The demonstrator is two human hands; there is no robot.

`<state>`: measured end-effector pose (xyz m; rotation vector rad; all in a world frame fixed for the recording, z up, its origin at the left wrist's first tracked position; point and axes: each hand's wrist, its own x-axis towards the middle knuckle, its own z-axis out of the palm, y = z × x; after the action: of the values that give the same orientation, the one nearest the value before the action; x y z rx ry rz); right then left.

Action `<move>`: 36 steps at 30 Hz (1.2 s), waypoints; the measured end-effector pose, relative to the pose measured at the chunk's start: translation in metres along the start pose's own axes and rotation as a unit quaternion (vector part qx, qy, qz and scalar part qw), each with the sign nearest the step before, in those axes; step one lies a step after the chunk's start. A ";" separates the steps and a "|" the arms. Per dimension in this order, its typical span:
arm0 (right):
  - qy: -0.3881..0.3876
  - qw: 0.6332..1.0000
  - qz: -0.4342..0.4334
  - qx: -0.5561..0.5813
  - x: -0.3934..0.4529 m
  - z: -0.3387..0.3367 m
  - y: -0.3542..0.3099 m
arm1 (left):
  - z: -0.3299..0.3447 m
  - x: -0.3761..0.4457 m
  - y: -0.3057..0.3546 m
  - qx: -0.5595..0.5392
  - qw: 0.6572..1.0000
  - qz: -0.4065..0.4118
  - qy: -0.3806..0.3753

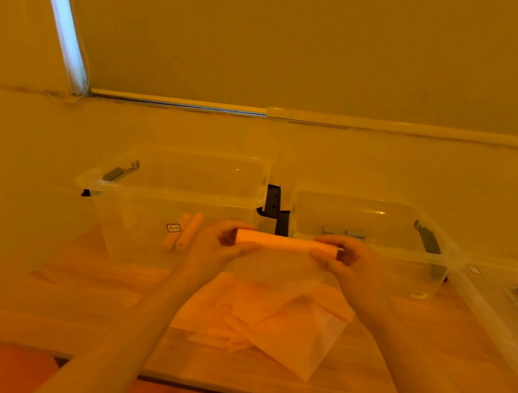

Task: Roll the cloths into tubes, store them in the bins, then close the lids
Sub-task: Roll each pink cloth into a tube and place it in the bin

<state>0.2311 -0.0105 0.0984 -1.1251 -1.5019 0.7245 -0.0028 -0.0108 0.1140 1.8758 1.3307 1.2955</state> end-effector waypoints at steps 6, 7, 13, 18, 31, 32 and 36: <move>-0.015 1.000 -0.002 -0.009 0.000 -0.010 -0.015 | -0.005 0.009 0.004 -0.015 1.000 -0.016 0.009; -0.011 1.000 -0.003 -0.011 -0.001 -0.010 -0.016 | -0.005 0.008 0.005 -0.024 1.000 -0.016 0.005; -0.003 1.000 -0.013 -0.002 -0.002 -0.010 -0.020 | -0.006 0.006 0.012 -0.104 0.994 -0.014 -0.014; 0.023 0.999 -0.014 0.043 -0.001 -0.009 -0.026 | -0.010 0.010 0.017 -0.087 0.996 0.000 -0.013; 0.035 0.997 -0.016 0.065 -0.002 -0.006 -0.034 | -0.014 0.011 0.022 -0.114 0.993 -0.012 0.016; 0.038 0.997 -0.016 0.065 -0.002 -0.006 -0.034 | -0.015 0.011 0.023 -0.116 0.993 -0.009 0.015; 0.057 0.996 -0.018 0.063 -0.001 -0.003 -0.036 | -0.018 0.012 0.027 -0.116 0.993 0.003 0.019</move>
<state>0.2237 -0.0254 0.1308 -1.0247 -1.3586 0.7095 -0.0059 -0.0133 0.1480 1.7048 1.1389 1.4293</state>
